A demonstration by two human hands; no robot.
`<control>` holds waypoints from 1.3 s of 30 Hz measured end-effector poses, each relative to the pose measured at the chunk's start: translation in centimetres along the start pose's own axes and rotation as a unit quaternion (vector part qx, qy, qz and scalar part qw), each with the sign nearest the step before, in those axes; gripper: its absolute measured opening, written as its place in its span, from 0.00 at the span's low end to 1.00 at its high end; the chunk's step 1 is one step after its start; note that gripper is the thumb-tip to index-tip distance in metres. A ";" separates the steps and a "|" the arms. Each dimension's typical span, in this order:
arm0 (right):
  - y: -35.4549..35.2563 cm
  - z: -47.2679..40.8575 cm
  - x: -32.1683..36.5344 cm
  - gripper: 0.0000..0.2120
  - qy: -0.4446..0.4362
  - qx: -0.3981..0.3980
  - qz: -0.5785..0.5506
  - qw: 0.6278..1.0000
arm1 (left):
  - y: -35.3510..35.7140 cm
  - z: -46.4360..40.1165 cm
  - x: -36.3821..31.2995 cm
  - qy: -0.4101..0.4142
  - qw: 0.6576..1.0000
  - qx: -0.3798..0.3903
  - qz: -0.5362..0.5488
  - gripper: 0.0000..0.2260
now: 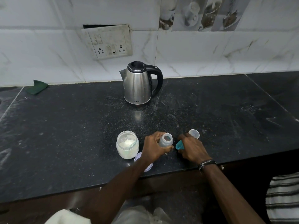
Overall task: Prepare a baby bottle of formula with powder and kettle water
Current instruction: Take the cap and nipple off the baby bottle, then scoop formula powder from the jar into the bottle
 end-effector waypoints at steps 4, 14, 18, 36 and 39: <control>-0.3 0.2 -0.2 0.26 -0.005 -0.001 0.014 1.000 | 0.0 0.2 -0.1 -0.006 1.000 0.007 -0.007 0.25; -1.6 0.7 0.0 0.29 -0.023 -0.019 0.023 0.999 | 0.3 0.8 0.4 -0.038 0.998 0.027 -0.044 0.36; -2.3 0.9 0.2 0.30 -0.025 -0.031 0.023 0.999 | 0.1 1.4 0.1 -0.058 0.996 0.024 -0.057 0.45; -11.4 0.1 9.6 0.15 -0.150 -0.113 -0.031 0.982 | -8.2 5.4 -7.8 0.096 0.978 -0.135 -0.124 0.54; -11.3 -0.2 13.2 0.06 -0.218 -0.067 -0.057 0.972 | -10.7 6.2 -6.6 0.047 0.980 -0.151 -0.121 0.59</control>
Point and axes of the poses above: each hand's wrist, its own z-axis away from the middle knuckle, its own y-axis out of the palm, x = y × z, the point moved 4 cm from there along -z, towards the middle knuckle, and after that the axes turned 12 degrees about x, right-handed, at the moved point
